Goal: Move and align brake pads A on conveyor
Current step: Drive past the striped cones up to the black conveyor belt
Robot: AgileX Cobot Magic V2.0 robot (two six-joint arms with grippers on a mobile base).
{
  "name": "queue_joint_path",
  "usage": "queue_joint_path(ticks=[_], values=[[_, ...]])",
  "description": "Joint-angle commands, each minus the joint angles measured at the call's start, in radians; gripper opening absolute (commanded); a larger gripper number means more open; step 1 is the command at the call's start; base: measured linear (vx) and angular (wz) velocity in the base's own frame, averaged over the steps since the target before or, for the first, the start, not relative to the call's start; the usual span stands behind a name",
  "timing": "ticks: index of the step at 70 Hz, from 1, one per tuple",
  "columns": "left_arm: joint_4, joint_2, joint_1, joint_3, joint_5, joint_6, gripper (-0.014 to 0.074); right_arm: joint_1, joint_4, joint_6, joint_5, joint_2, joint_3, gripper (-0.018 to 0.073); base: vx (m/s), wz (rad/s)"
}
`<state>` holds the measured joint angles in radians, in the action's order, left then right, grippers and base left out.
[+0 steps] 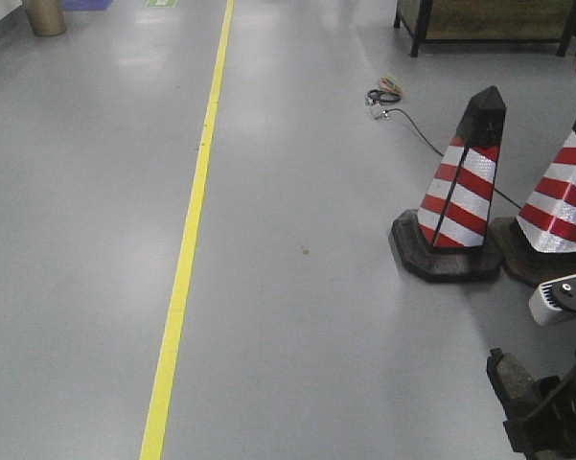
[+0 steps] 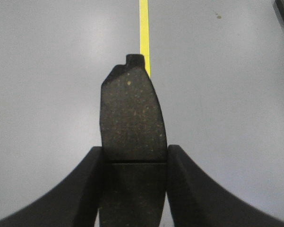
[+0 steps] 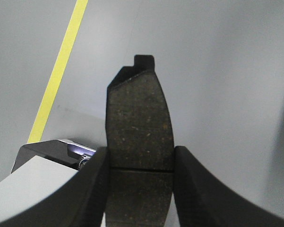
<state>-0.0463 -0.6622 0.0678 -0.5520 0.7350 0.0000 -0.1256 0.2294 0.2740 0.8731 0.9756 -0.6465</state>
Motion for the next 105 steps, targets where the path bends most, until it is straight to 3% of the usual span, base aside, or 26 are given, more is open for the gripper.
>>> queue_joint_path(ticks=[1, 68, 105], values=[[0.002, 0.001, -0.003, -0.028, -0.074, 0.0, 0.012, -0.001, 0.012, 0.007, -0.041, -0.015, -0.028, 0.0, 0.59, -0.03], [0.002, 0.001, -0.003, -0.028, -0.074, 0.0, 0.012, -0.001, 0.012, 0.007, -0.041, -0.015, -0.028, 0.0, 0.55, -0.15], [0.002, 0.001, -0.003, -0.028, -0.074, 0.0, 0.012, -0.001, 0.012, 0.007, -0.041, -0.015, -0.028, 0.0, 0.46, -0.4]])
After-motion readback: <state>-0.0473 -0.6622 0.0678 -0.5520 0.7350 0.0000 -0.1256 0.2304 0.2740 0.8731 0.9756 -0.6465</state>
